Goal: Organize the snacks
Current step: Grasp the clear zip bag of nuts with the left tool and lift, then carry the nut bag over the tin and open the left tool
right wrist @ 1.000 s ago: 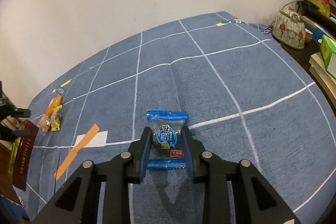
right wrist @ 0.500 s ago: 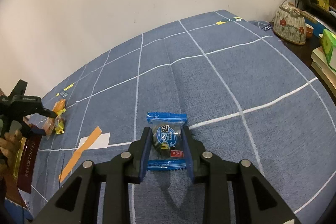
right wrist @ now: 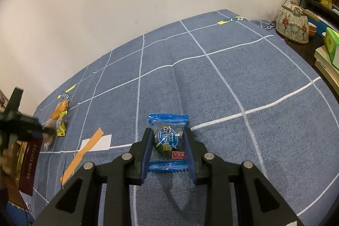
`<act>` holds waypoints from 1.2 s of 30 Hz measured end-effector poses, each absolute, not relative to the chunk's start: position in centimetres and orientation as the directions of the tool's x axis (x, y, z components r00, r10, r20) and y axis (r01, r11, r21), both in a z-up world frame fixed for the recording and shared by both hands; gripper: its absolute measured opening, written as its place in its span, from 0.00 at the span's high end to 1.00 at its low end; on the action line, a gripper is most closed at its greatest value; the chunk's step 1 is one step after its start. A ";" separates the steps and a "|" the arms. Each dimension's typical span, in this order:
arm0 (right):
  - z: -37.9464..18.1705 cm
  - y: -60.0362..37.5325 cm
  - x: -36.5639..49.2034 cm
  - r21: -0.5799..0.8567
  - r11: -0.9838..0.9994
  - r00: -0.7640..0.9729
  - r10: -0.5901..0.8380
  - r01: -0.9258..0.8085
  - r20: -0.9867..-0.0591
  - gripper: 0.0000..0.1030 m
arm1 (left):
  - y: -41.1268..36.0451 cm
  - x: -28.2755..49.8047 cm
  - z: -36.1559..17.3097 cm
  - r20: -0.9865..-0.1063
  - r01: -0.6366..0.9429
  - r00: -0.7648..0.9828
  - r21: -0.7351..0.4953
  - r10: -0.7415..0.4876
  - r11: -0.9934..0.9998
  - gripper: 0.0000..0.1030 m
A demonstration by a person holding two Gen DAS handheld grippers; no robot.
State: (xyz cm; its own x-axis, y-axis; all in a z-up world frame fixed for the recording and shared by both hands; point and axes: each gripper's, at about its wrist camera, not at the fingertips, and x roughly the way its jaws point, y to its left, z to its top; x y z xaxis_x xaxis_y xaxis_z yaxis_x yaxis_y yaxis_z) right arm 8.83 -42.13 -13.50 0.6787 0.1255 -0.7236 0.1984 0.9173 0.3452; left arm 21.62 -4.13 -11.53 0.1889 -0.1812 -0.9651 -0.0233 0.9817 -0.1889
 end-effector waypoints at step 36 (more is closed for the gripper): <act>-13.2 -39.4 9.6 0.135 0.967 0.631 -0.032 0.215 -0.775 0.72 | 4.9 7.2 -1.3 -0.859 0.009 0.511 -0.034 -0.034 0.999 0.63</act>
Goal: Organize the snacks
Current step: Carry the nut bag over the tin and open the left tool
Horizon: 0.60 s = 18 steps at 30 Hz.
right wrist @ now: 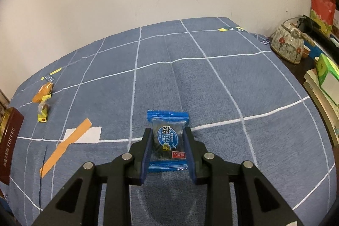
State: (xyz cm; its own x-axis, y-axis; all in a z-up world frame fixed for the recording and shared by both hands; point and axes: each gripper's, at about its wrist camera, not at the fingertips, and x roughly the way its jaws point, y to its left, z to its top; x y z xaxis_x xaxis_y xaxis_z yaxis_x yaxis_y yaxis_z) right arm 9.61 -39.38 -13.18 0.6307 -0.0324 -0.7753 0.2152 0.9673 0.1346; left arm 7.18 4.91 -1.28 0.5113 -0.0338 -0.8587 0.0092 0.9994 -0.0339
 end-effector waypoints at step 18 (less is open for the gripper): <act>-13.2 -39.2 9.6 0.117 0.969 0.627 -0.047 0.218 -0.778 0.72 | 13.8 7.0 -4.0 -0.881 -0.138 0.470 -0.022 0.046 0.990 0.63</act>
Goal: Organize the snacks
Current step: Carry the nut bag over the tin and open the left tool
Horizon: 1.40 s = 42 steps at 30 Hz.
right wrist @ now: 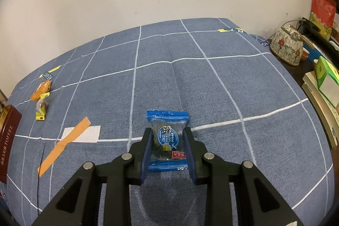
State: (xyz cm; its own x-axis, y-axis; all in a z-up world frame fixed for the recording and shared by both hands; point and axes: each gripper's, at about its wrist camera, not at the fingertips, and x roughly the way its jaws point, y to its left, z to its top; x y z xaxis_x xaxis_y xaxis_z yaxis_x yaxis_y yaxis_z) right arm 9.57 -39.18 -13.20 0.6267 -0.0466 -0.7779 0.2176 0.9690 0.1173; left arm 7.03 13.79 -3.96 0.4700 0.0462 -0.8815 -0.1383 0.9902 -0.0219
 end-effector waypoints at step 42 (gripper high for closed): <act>-13.2 -38.6 9.7 0.064 0.973 0.614 -0.087 0.220 -0.785 0.71 | 9.7 16.3 -6.9 -0.887 0.071 0.461 0.062 0.023 0.996 0.63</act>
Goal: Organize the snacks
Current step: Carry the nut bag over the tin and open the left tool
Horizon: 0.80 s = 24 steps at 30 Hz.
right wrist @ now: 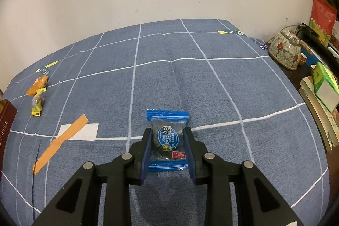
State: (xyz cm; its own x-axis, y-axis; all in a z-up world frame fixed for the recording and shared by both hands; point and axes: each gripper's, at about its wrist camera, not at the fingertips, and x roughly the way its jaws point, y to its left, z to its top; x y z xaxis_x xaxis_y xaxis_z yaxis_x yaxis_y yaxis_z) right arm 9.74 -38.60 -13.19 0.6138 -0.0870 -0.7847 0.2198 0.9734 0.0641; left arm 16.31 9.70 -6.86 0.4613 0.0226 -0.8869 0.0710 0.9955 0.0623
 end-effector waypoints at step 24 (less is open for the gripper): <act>-13.2 -38.4 9.8 0.053 0.974 0.611 -0.096 0.220 -0.786 0.71 | 9.2 16.8 -7.4 -0.897 0.092 0.442 0.056 0.010 0.994 0.50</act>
State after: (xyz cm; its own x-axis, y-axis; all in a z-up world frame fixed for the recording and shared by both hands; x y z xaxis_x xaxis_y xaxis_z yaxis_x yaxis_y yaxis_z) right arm 9.79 -38.44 -13.20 0.6109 -0.0957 -0.7859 0.2202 0.9740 0.0525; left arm 16.84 9.24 -7.44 0.4420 0.0100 -0.8970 0.0917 0.9942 0.0562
